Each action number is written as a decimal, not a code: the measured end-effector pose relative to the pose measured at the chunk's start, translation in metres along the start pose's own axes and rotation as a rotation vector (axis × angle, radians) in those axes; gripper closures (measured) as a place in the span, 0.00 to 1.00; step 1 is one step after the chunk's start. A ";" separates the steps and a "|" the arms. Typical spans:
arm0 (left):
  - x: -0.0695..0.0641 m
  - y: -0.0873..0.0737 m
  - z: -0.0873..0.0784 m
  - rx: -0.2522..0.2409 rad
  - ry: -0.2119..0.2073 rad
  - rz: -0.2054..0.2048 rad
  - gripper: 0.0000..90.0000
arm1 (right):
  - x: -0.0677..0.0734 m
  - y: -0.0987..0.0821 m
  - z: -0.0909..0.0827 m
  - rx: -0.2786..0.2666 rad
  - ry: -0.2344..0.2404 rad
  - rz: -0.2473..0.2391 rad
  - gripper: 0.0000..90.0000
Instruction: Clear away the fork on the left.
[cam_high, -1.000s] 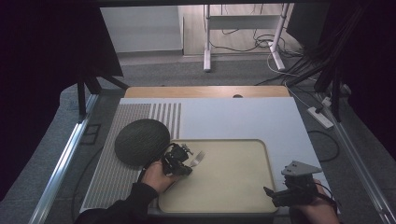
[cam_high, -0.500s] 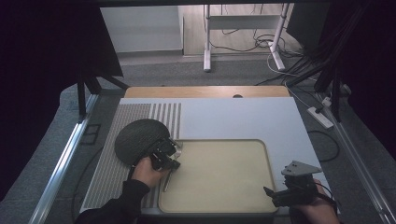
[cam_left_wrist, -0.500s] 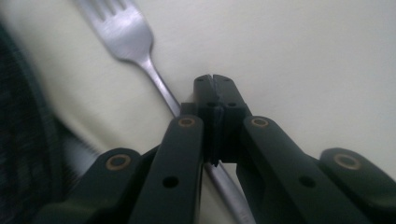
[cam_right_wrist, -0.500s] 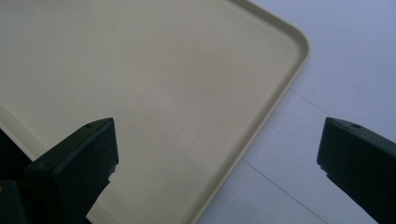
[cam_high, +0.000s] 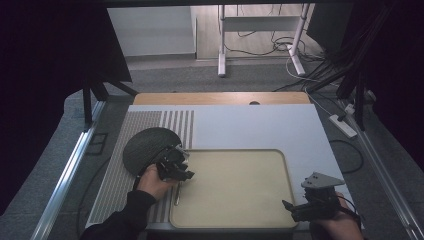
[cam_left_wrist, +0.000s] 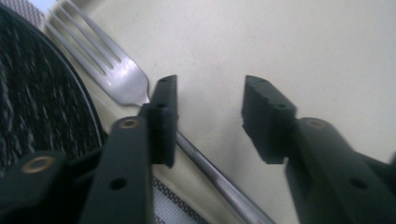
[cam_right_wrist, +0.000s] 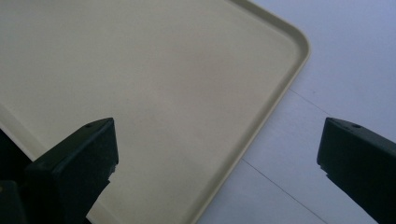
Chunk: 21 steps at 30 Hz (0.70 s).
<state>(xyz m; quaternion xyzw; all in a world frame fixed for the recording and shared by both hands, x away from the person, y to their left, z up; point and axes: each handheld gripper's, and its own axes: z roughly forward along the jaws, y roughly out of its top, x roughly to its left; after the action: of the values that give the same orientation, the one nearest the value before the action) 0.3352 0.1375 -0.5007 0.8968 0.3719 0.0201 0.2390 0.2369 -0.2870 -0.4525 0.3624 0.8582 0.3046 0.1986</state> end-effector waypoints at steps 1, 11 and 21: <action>0.001 -0.001 -0.001 -0.010 0.002 0.002 0.59 | 0.000 0.000 0.000 0.000 0.000 0.000 0.00; 0.008 -0.004 -0.006 -0.126 -0.035 -0.077 0.22 | 0.000 0.000 0.000 0.001 0.001 0.001 0.00; 0.014 -0.011 -0.017 -0.210 -0.079 -0.046 0.05 | 0.000 0.000 0.000 0.001 0.001 0.002 0.00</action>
<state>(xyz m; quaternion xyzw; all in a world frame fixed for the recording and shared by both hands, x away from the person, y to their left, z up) 0.3346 0.1605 -0.4924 0.8580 0.3786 0.0181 0.3466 0.2372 -0.2873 -0.4525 0.3632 0.8580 0.3047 0.1978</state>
